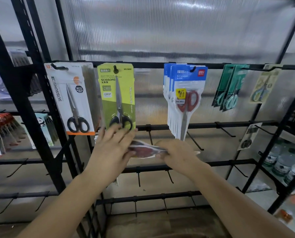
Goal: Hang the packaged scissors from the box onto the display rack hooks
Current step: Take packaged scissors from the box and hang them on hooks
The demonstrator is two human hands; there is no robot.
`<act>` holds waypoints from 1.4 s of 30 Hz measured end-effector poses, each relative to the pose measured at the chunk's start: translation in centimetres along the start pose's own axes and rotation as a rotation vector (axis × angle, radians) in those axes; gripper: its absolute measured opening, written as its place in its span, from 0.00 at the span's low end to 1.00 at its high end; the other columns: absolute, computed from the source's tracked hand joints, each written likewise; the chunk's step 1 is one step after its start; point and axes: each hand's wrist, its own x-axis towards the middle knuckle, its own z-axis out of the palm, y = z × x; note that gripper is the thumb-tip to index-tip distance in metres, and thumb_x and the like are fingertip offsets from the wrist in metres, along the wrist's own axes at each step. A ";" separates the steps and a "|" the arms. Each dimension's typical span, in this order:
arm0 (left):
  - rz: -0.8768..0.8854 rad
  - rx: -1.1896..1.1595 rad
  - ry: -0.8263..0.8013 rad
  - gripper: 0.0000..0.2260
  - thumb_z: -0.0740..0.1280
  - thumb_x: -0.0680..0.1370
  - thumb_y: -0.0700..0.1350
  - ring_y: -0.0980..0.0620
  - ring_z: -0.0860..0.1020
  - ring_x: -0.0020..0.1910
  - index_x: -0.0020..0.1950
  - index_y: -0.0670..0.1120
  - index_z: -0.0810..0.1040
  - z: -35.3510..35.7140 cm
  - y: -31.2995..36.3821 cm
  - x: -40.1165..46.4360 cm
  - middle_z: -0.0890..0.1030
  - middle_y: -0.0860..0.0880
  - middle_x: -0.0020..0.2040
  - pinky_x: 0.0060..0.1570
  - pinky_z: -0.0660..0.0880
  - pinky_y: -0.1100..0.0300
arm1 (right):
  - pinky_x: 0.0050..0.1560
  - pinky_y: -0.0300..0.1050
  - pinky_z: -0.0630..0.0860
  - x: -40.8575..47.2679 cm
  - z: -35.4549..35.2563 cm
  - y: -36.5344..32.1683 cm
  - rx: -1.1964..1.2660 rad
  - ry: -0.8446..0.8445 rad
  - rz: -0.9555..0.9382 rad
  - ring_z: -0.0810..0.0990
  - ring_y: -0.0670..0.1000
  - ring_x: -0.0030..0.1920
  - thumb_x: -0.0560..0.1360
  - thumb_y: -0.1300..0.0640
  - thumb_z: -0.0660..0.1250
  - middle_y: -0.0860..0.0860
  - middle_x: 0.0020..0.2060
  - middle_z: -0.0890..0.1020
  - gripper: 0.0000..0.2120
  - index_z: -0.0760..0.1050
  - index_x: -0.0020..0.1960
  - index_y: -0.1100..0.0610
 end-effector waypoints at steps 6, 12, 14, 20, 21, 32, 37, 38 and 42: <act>-0.131 -0.317 0.344 0.28 0.66 0.72 0.48 0.45 0.57 0.72 0.70 0.46 0.63 -0.5 0.2 -0.3 0.59 0.46 0.70 0.69 0.58 0.44 | 0.33 0.41 0.72 0.1 1.8 1.3 1.107 0.246 0.227 0.74 0.49 0.36 0.77 0.64 0.63 0.48 0.36 0.78 0.06 0.74 0.49 0.53; -0.612 -1.052 0.078 0.32 0.69 0.70 0.56 0.61 0.68 0.65 0.71 0.49 0.65 0.4 2.7 0.7 0.71 0.56 0.65 0.63 0.64 0.70 | 0.25 0.39 0.68 0.4 2.0 -0.4 1.490 0.238 0.059 0.75 0.47 0.29 0.76 0.59 0.63 0.55 0.38 0.75 0.08 0.67 0.53 0.61; -0.774 -1.424 -0.020 0.24 0.73 0.69 0.54 0.57 0.75 0.60 0.63 0.51 0.74 0.3 3.4 1.6 0.79 0.54 0.57 0.62 0.69 0.60 | 0.25 0.41 0.71 0.4 2.3 -1.2 1.506 0.181 -0.004 0.75 0.51 0.29 0.75 0.57 0.63 0.54 0.32 0.77 0.13 0.68 0.57 0.61; -0.786 -1.781 0.082 0.07 0.66 0.70 0.43 0.49 0.80 0.34 0.46 0.42 0.78 0.2 4.3 2.4 0.83 0.47 0.38 0.31 0.76 0.60 | 0.47 0.52 0.80 0.3 3.8 -2.1 1.153 0.244 0.006 0.82 0.52 0.44 0.79 0.54 0.61 0.53 0.45 0.82 0.12 0.72 0.61 0.54; -0.804 -1.754 0.108 0.08 0.67 0.69 0.43 0.50 0.81 0.36 0.46 0.42 0.78 0.4 4.4 2.4 0.84 0.47 0.39 0.34 0.78 0.60 | 0.52 0.50 0.79 0.4 3.7 -2.0 1.054 0.285 0.005 0.80 0.50 0.50 0.77 0.50 0.63 0.52 0.50 0.80 0.13 0.72 0.60 0.52; -0.850 -1.732 0.078 0.14 0.70 0.66 0.38 0.48 0.83 0.41 0.51 0.36 0.79 1.1 5.4 2.7 0.84 0.43 0.44 0.42 0.80 0.57 | 0.44 0.47 0.81 2.4 -3.0 -1.1 1.474 0.690 0.131 0.84 0.52 0.43 0.74 0.63 0.67 0.52 0.42 0.84 0.04 0.79 0.47 0.56; -0.938 -1.737 0.088 0.08 0.66 0.74 0.41 0.52 0.82 0.36 0.51 0.41 0.80 0.8 5.0 3.2 0.85 0.47 0.41 0.39 0.80 0.59 | 0.47 0.57 0.78 3.8 -6.6 1.0 1.409 0.862 0.228 0.81 0.60 0.43 0.76 0.58 0.67 0.56 0.41 0.82 0.03 0.78 0.45 0.57; -0.943 -1.724 0.096 0.07 0.65 0.75 0.40 0.53 0.82 0.35 0.50 0.42 0.80 0.7 4.9 3.2 0.84 0.48 0.39 0.37 0.79 0.59 | 0.47 0.59 0.78 4.1 -7.6 1.4 1.350 0.878 0.241 0.81 0.63 0.43 0.76 0.56 0.67 0.56 0.39 0.81 0.06 0.76 0.40 0.55; -0.938 -1.663 0.114 0.06 0.64 0.76 0.40 0.56 0.81 0.32 0.51 0.43 0.79 0.6 4.6 3.1 0.84 0.51 0.36 0.31 0.77 0.65 | 0.43 0.52 0.78 5.7 -10.9 3.0 1.262 0.910 0.316 0.79 0.55 0.36 0.76 0.56 0.67 0.50 0.32 0.76 0.12 0.70 0.35 0.54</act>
